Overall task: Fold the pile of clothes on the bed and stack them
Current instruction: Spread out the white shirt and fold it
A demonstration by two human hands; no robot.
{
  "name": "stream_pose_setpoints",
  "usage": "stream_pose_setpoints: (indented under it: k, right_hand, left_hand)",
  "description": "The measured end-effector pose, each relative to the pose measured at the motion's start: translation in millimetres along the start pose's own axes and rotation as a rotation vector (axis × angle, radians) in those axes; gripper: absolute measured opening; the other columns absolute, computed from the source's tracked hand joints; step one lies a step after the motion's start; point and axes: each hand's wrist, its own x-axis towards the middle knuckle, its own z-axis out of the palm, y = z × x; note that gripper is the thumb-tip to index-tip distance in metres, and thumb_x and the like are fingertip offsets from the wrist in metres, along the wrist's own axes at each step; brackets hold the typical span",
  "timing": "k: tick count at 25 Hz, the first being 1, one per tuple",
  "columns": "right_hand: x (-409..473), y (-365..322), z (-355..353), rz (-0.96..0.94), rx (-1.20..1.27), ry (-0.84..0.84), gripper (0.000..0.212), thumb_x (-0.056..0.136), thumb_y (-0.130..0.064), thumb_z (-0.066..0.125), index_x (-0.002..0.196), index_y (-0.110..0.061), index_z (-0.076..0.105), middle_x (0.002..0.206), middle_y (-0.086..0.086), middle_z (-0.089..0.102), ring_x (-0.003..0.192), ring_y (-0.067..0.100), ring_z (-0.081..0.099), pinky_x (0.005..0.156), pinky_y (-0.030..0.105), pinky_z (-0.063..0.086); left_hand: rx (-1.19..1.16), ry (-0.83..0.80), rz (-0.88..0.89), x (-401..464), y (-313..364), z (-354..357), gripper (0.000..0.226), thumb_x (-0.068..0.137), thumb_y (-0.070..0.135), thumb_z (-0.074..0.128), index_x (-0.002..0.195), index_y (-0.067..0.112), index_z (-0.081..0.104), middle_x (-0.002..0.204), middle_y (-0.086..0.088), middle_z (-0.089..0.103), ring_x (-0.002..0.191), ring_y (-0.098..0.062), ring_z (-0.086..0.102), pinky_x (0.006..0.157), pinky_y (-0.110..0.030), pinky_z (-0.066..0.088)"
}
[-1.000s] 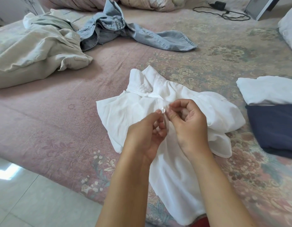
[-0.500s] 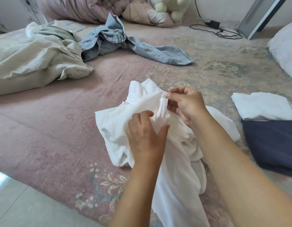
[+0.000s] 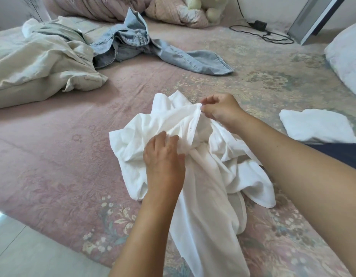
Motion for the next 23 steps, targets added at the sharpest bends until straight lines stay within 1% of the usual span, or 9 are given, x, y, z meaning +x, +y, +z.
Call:
stream_pose_setpoints:
  k: [3,6,9,11,12,14,17,20,23]
  right_hand:
    - [-21.4,1.0,-12.8,-0.128,-0.136,0.000,0.018,0.085,0.002,0.063,0.095,-0.013,0.065,0.091,0.000,0.064,0.091,0.013,0.060,0.084,0.023,0.050]
    - [-48.9,4.6,-33.3,-0.166,-0.264,0.080,0.010,0.087,-0.011,0.067,0.094,-0.017,0.067,0.090,-0.006,0.066,0.091,0.012,0.061,0.084,0.025,0.050]
    - [-74.4,19.6,-48.8,-0.130,-0.664,0.027,0.027,0.085,-0.031,0.069,0.103,-0.011,0.068,0.103,-0.002,0.059,0.098,0.016,0.055,0.083,0.027,0.040]
    - [-81.6,33.1,-50.3,-0.120,-0.876,-0.011,0.031,0.083,-0.035,0.070,0.097,-0.007,0.068,0.105,0.004,0.057,0.103,0.024,0.053,0.084,0.033,0.041]
    - [-82.6,36.9,-49.7,-0.138,-0.879,0.012,0.027,0.084,-0.032,0.070,0.092,-0.006,0.068,0.103,0.006,0.058,0.102,0.026,0.054,0.084,0.035,0.043]
    - [-87.5,31.7,-48.6,-0.181,-0.754,0.081,0.019,0.086,-0.025,0.068,0.085,-0.005,0.067,0.094,0.006,0.060,0.091,0.023,0.056,0.076,0.029,0.042]
    - [-98.2,7.5,-50.7,-0.218,-0.530,0.138,0.024,0.087,-0.026,0.068,0.076,-0.004,0.065,0.075,0.008,0.060,0.068,0.015,0.051,0.059,0.019,0.036]
    - [-114.7,-9.9,-52.1,-0.234,-0.286,0.094,0.023,0.086,-0.023,0.069,0.079,-0.001,0.066,0.069,0.012,0.061,0.060,0.008,0.049,0.057,0.021,0.038]
    - [-128.8,5.9,-43.3,-0.128,-0.228,-0.050,0.020,0.085,-0.018,0.069,0.083,0.001,0.065,0.071,0.021,0.059,0.064,0.013,0.049,0.058,0.021,0.038]
  left_hand:
    - [-0.003,-0.068,-0.047,4.0,-1.9,-8.0,0.033,0.075,0.011,0.073,0.108,0.009,0.068,0.118,-0.016,0.060,0.112,-0.041,0.051,0.095,-0.049,0.037]
    - [0.044,-0.116,-0.122,9.2,-6.1,-16.0,0.026,0.087,0.022,0.066,0.112,0.016,0.067,0.117,-0.005,0.061,0.110,-0.031,0.050,0.095,-0.040,0.033]
    - [-0.022,-0.075,-0.154,11.8,-8.7,-22.7,0.016,0.090,0.024,0.063,0.099,0.013,0.070,0.099,-0.006,0.066,0.096,-0.030,0.058,0.086,-0.041,0.040]
    - [-0.148,-0.027,-0.197,12.9,-6.3,-30.2,0.014,0.090,0.023,0.064,0.093,0.011,0.070,0.092,-0.006,0.067,0.092,-0.027,0.060,0.085,-0.043,0.043]
    - [-0.212,-0.002,-0.216,13.1,-3.6,-35.6,0.013,0.090,0.022,0.064,0.093,0.011,0.070,0.091,-0.004,0.067,0.092,-0.025,0.060,0.086,-0.042,0.043]
    - [-0.308,0.031,-0.233,12.3,3.9,-50.2,0.011,0.089,0.021,0.065,0.092,0.011,0.070,0.087,0.004,0.066,0.090,-0.018,0.060,0.083,-0.027,0.043]
    - [-0.386,0.012,-0.163,6.5,15.4,-76.0,0.006,0.088,0.017,0.067,0.091,0.015,0.071,0.075,0.019,0.060,0.076,0.000,0.057,0.071,-0.008,0.038]
    - [-0.278,-0.145,-0.110,-4.2,16.9,-88.3,0.010,0.090,0.020,0.064,0.098,0.021,0.069,0.080,0.016,0.060,0.077,0.000,0.055,0.068,-0.010,0.039]
    - [-0.062,-0.440,-0.141,-15.8,10.5,-86.8,0.026,0.088,0.026,0.065,0.114,0.027,0.060,0.103,0.007,0.057,0.102,-0.015,0.055,0.075,-0.026,0.043]
